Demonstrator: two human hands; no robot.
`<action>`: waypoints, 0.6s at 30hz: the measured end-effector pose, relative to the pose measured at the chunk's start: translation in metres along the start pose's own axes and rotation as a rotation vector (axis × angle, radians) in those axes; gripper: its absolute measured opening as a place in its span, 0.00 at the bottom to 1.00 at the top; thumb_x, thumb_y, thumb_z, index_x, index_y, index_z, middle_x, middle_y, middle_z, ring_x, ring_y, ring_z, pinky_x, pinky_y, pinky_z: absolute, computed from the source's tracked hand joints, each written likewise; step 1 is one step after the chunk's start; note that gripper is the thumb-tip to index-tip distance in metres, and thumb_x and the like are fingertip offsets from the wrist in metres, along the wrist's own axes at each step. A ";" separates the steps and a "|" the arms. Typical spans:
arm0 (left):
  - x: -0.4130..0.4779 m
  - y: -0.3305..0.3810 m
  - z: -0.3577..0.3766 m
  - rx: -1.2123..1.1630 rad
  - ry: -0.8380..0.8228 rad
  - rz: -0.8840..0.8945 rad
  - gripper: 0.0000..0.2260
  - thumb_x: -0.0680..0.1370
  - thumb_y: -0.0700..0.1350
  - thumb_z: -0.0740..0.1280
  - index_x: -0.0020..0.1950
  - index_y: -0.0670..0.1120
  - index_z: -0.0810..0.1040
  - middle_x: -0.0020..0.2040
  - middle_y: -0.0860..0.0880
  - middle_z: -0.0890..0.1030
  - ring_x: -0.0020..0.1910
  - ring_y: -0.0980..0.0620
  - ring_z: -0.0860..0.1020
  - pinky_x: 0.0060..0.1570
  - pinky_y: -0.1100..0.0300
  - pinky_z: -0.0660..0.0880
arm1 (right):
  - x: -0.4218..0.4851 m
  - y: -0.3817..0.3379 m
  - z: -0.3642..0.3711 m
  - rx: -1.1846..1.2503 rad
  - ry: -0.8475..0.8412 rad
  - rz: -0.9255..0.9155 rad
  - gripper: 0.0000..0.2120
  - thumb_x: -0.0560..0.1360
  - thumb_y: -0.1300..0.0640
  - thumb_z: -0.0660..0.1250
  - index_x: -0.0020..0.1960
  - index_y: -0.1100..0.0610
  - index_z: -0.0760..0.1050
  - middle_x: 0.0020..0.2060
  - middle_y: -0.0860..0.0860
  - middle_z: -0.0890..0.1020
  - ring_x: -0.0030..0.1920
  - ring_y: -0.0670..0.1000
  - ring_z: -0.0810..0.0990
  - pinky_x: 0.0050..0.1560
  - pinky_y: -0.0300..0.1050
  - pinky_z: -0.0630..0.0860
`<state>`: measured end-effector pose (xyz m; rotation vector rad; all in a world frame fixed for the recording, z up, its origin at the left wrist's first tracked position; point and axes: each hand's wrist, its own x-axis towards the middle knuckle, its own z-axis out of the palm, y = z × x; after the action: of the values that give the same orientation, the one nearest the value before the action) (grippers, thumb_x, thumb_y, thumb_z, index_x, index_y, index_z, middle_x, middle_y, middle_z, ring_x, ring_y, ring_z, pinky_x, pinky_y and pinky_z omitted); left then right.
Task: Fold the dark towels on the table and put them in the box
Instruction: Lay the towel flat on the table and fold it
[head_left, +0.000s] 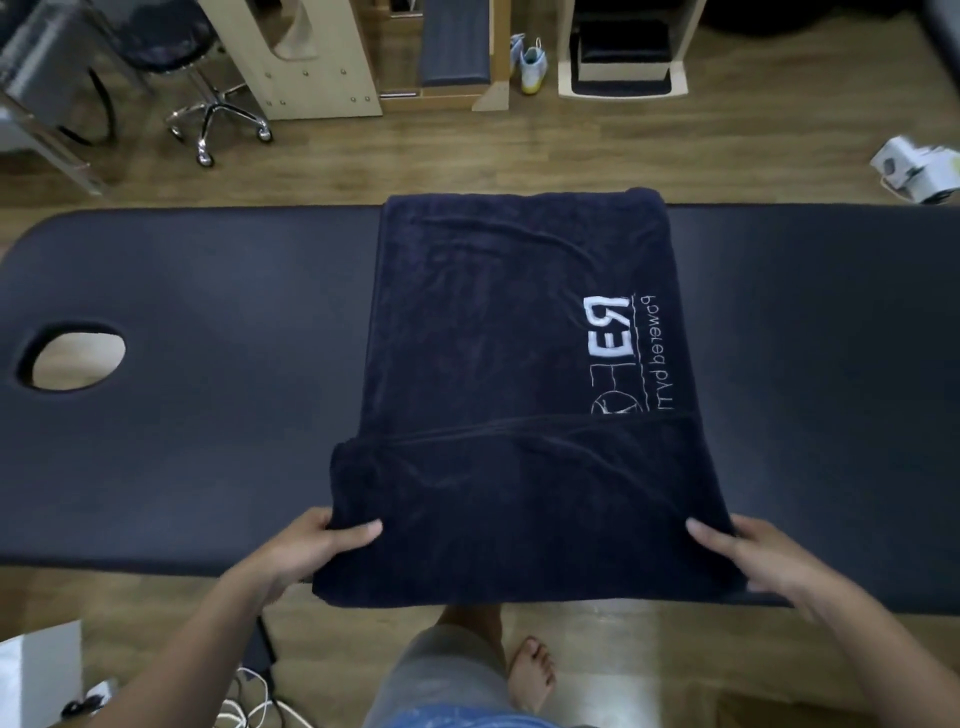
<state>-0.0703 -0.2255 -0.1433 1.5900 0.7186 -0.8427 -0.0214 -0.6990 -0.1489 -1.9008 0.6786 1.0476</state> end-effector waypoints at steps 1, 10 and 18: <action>0.002 0.010 0.002 -0.040 0.040 0.034 0.12 0.73 0.49 0.75 0.53 0.44 0.84 0.49 0.47 0.87 0.49 0.49 0.85 0.47 0.57 0.79 | 0.004 -0.008 0.000 -0.009 0.071 -0.062 0.19 0.68 0.38 0.72 0.53 0.50 0.80 0.45 0.45 0.86 0.46 0.46 0.83 0.43 0.42 0.76; -0.002 0.040 -0.001 -0.584 -0.058 0.328 0.19 0.51 0.37 0.77 0.41 0.43 0.84 0.42 0.43 0.84 0.41 0.46 0.84 0.41 0.56 0.81 | 0.018 -0.054 -0.007 0.514 0.108 -0.120 0.09 0.74 0.68 0.65 0.52 0.61 0.80 0.42 0.57 0.85 0.39 0.56 0.84 0.40 0.46 0.81; 0.015 -0.015 0.008 -0.374 -0.043 -0.062 0.35 0.61 0.48 0.82 0.65 0.41 0.77 0.58 0.42 0.84 0.55 0.43 0.84 0.50 0.51 0.80 | 0.025 -0.011 -0.006 0.304 -0.009 -0.031 0.17 0.70 0.55 0.76 0.58 0.53 0.80 0.52 0.54 0.86 0.55 0.57 0.83 0.63 0.57 0.75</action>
<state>-0.0748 -0.2305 -0.1650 1.2173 0.8436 -0.7347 0.0022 -0.7000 -0.1646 -1.6377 0.7546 0.8783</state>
